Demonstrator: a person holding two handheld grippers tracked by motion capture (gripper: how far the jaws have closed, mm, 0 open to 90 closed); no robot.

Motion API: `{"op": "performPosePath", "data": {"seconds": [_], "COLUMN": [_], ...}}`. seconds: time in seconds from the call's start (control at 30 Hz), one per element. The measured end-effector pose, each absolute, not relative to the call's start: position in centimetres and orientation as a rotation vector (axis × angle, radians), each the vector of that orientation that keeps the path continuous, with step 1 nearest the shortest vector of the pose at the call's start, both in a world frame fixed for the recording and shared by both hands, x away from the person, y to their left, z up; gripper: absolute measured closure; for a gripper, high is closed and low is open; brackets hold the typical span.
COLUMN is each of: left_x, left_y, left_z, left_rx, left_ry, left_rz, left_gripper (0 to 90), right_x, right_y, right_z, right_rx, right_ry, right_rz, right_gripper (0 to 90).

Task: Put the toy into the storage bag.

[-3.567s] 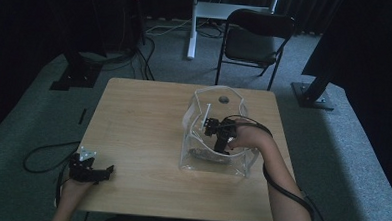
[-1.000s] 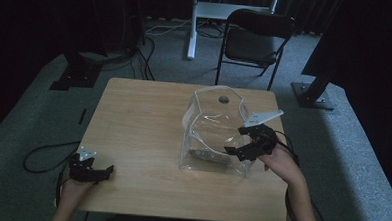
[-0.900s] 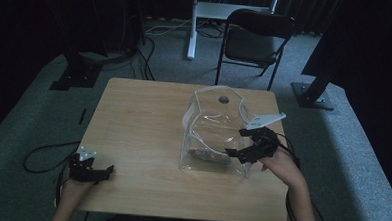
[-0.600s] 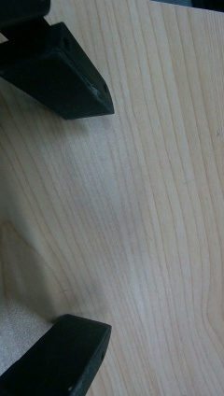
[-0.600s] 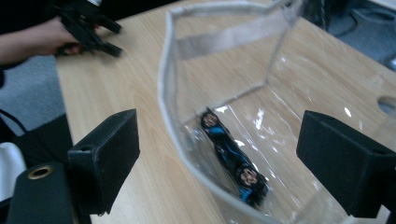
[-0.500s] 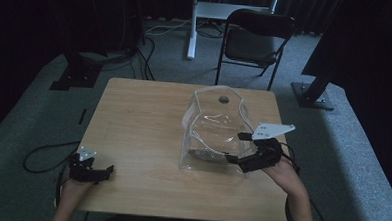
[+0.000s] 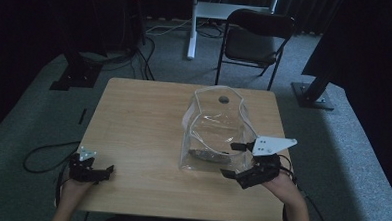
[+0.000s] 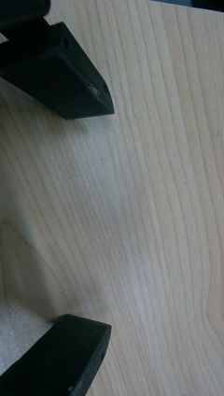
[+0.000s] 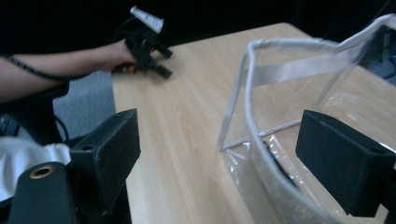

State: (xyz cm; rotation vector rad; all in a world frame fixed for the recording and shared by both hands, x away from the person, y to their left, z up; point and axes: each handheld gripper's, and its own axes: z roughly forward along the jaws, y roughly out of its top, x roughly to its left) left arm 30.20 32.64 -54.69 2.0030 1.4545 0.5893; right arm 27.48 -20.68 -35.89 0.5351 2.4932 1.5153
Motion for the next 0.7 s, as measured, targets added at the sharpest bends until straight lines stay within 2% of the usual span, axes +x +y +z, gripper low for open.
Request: {"op": "performPosePath", "data": {"seconds": [0.7], "left_x": [30.2], "left_y": [32.7], "left_z": [-54.7], "left_rx": [2.006], "left_ry": [1.451], "left_rz": [0.591], "left_gripper": [0.3], "right_x": [26.3], "right_y": [-19.9], "right_z": [-41.8], "right_rx": [0.382], "right_ry": [2.659], "right_rz": [1.518], "right_gripper": [12.8]}}
